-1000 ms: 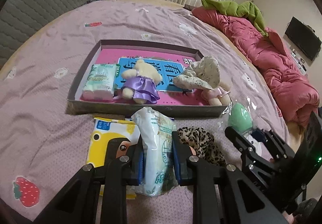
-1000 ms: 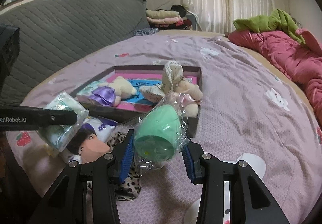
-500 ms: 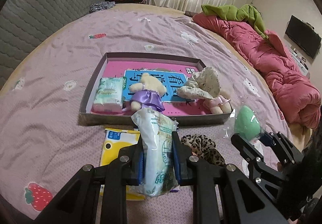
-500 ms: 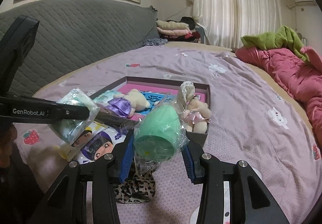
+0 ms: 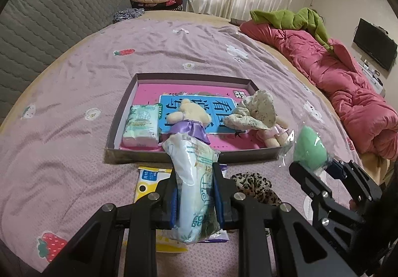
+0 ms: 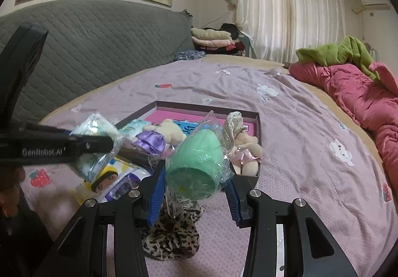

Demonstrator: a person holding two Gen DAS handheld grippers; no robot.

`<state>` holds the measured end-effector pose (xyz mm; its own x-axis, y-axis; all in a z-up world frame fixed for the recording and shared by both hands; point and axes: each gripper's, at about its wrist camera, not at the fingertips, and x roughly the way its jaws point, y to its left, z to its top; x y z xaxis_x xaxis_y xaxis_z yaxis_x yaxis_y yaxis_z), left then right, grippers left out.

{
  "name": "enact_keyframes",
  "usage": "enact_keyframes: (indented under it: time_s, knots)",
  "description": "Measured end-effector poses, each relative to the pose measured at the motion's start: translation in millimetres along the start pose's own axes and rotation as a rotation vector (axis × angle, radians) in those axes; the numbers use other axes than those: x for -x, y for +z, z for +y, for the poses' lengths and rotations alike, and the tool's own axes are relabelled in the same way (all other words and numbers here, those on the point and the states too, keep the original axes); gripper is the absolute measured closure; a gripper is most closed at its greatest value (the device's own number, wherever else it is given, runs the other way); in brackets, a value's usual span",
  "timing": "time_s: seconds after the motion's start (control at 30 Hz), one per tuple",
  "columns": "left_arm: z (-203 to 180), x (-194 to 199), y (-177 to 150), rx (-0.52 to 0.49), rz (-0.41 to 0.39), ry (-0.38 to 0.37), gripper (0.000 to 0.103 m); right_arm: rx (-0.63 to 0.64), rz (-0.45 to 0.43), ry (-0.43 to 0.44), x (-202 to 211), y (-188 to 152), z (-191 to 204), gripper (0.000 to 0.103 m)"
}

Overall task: Organize soft objects
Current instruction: 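Lift the tissue pack with left tool while right tool lifts the green egg toward the box, then lower the tissue pack beside the Flower pack while right tool lowers the egg beside the scrunchie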

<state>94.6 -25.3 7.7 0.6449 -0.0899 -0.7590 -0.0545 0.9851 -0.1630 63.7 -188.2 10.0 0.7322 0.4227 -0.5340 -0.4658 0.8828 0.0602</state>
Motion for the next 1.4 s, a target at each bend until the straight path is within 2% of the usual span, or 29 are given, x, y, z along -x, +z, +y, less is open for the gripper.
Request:
enact_keyframes:
  time_s: [0.33,0.73,1.0,1.4]
  knots:
    - [14,-3,5,0.025,-0.005,-0.005,0.08,0.001,-0.022,-0.023,2,2,-1,0.058]
    - [44,-5,26,0.069,-0.051,0.035,0.08,-0.006,-0.037,-0.045,3,4,-5,0.058]
    - [62,-23,38,0.091,-0.046,0.056,0.08,-0.019,-0.058,-0.052,-3,12,-6,0.058]
    - [61,-58,52,0.068,-0.027,0.07,0.08,-0.037,-0.097,-0.047,-24,33,-5,0.058]
